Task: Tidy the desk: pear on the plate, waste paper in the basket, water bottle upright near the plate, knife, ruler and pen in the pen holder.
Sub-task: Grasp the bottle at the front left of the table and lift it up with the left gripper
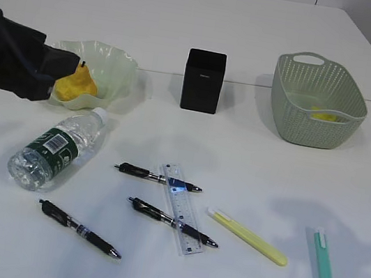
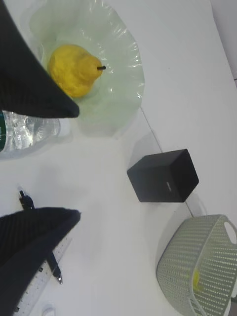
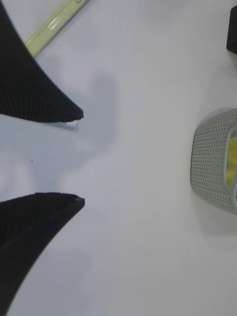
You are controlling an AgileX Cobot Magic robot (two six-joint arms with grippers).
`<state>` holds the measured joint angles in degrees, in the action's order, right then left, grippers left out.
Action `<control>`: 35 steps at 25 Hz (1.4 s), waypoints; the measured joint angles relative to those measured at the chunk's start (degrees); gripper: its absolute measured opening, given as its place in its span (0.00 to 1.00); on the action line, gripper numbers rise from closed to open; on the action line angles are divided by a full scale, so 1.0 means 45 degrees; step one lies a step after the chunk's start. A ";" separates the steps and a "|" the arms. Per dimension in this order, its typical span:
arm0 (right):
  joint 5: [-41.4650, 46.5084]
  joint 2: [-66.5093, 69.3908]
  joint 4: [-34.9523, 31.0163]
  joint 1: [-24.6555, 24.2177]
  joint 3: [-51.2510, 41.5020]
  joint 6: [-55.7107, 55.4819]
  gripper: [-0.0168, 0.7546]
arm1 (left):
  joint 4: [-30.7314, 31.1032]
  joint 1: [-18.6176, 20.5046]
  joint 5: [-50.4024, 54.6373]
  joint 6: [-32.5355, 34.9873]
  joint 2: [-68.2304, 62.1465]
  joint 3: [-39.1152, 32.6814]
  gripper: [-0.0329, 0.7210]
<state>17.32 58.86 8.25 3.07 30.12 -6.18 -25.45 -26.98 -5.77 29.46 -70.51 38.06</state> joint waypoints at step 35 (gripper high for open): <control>0.0000 0.0000 0.0000 0.0000 0.0000 0.0000 0.48 | 0.0675 0.2182 0.5292 -0.0161 -0.4605 0.4398 0.72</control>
<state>17.32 58.86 8.25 3.07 30.12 -6.18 -22.42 -17.16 18.04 28.73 -91.23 57.85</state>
